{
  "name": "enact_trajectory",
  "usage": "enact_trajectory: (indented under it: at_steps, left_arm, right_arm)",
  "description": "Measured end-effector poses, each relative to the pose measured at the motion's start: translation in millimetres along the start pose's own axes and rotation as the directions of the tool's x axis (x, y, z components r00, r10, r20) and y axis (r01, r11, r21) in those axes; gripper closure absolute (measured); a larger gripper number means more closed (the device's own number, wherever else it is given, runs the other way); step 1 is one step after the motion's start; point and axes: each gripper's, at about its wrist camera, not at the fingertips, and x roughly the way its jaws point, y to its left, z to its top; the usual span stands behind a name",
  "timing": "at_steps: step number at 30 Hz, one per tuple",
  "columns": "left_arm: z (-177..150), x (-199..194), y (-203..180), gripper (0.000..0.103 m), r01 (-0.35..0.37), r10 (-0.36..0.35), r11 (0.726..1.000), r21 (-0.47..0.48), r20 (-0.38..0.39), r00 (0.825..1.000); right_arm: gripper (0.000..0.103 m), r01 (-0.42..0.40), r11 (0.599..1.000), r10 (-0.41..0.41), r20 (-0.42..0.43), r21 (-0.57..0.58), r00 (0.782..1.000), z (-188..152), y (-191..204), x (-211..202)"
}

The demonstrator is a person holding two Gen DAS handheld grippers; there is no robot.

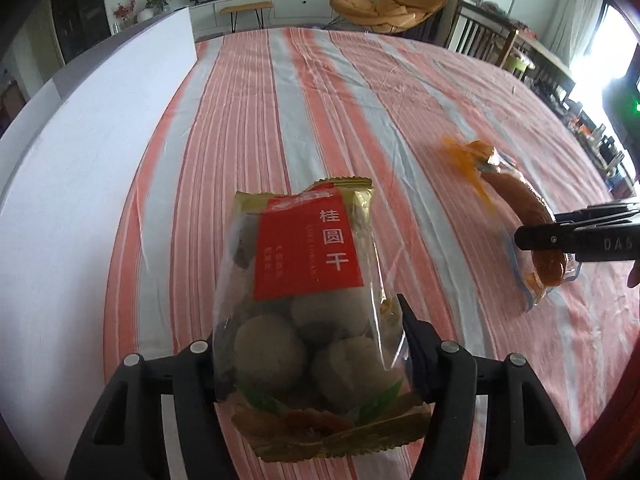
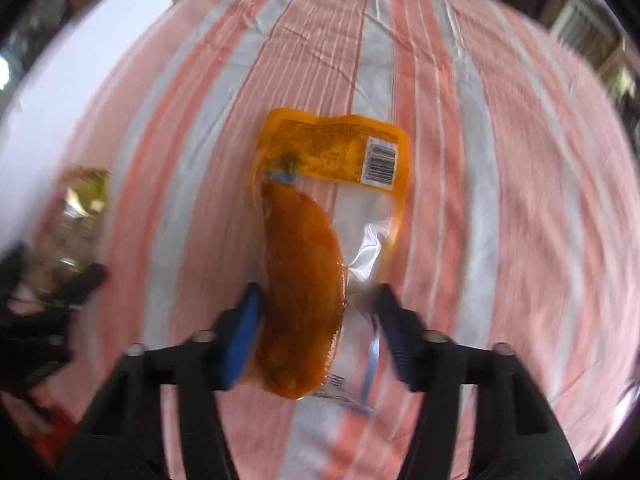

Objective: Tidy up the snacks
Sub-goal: 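Grasp the orange-sausage bag with the right tool and lift it, then carry both packets over the white box and open both tools to drop them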

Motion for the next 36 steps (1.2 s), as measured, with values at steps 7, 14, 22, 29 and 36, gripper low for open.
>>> enact_trajectory:
  at_steps: [7,14,22,29,36]
  left_arm:
    - [-15.9,-40.2,15.0,0.040,0.163,-0.150,0.977,-0.136,0.102,0.983]
    - [0.5,-93.1,35.3,0.040,0.233,-0.195,0.956,-0.177,0.208,0.958]
    - [12.7,-144.9,103.6,0.039,0.222,-0.138,0.939,-0.262,0.302,0.943]
    - [11.9,-171.7,194.8,0.039,0.086,0.036,0.921,-0.379,0.304,0.952]
    - [8.5,-168.0,262.8,0.039,-0.097,0.208,0.901,-0.424,0.224,0.952]
  right_arm:
    - [0.058,-0.274,0.942,0.257,0.109,0.195,0.960,-24.9,-39.4,-18.4]
    - [0.057,-0.419,0.881,0.377,0.206,0.221,0.903,-23.3,-35.5,-45.2]
    - [0.057,-0.491,0.864,0.456,0.241,0.110,0.857,-3.5,25.6,-76.9]
    - [0.057,-0.537,0.840,0.538,0.260,-0.080,0.802,41.9,132.0,-120.4]
    - [0.055,-0.473,0.830,0.544,0.239,-0.296,0.804,83.1,261.9,-134.4]
